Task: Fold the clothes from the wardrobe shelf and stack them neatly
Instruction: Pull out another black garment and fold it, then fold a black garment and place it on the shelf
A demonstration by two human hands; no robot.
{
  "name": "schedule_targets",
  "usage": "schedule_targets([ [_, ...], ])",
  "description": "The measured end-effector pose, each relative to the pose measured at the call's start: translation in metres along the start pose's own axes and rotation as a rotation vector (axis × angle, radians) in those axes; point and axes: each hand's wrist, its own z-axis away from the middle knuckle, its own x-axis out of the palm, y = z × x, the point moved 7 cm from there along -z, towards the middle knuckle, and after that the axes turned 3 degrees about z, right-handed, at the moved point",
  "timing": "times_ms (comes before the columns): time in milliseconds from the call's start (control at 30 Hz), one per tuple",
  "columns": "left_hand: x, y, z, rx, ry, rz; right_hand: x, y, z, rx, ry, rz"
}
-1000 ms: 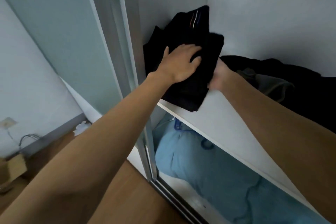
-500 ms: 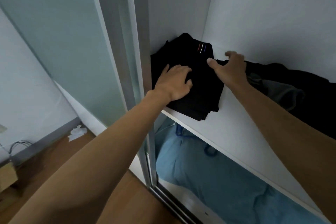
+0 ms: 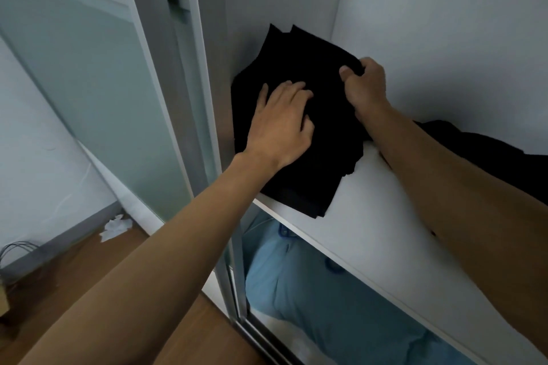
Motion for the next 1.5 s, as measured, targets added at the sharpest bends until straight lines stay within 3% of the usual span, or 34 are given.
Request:
schedule_targets([
  [133, 0.031, -0.014, 0.006, -0.037, -0.422, -0.101, 0.021, 0.058, -0.011, 0.259, -0.202, 0.108],
  [267, 0.057, -0.023, 0.028, 0.015, -0.75, -0.289, 0.027, 0.087, 0.0, 0.284, -0.302, 0.216],
  [367, 0.058, -0.018, 0.024, 0.037, -0.737, -0.348, 0.021, 0.083, 0.0, 0.23, -0.271, 0.291],
  [500, 0.027, -0.002, 0.002, 0.082, -0.375, -0.354, 0.014, 0.061, -0.002, 0.088, -0.207, 0.32],
  [567, 0.018, 0.0, -0.001, 0.104, -0.312, -0.366, 0.015, 0.052, 0.002, 0.04, -0.212, 0.275],
  [633, 0.022, -0.012, -0.001, 0.036, -0.499, -0.345, 0.018, 0.054, 0.009, 0.061, -0.255, 0.269],
  [700, 0.03, -0.025, 0.012, -0.075, -0.824, -0.305, 0.019, 0.064, 0.022, 0.153, -0.334, 0.284],
  [767, 0.033, -0.031, 0.019, -0.181, -0.949, -0.193, 0.016, 0.061, 0.035, 0.193, -0.38, 0.27],
  [867, 0.033, -0.028, 0.004, -0.29, -0.69, 0.04, 0.019, 0.044, 0.063, 0.139, -0.392, 0.285],
  [967, 0.048, -0.036, -0.001, -0.312, -0.436, 0.032, 0.04, 0.055, 0.104, 0.147, -0.52, 0.425],
  [1067, 0.076, -0.044, 0.009, -0.283, -0.444, -0.036, 0.046, 0.076, 0.132, 0.112, -0.469, 0.554],
  [1200, 0.09, -0.049, 0.007, -0.234, -0.433, -0.099, 0.047, 0.084, 0.139, 0.02, -0.352, 0.543],
  [1367, 0.087, -0.047, 0.001, -0.213, -0.532, -0.099, 0.045, 0.08, 0.132, 0.067, -0.495, 0.498],
  [1433, 0.081, -0.035, 0.0, -0.186, -0.467, -0.066, 0.029, 0.075, 0.134, 0.058, -0.543, 0.445],
  [1500, 0.075, -0.012, 0.0, -0.129, -0.316, 0.026, -0.004, 0.066, 0.139, 0.004, -0.445, 0.438],
])
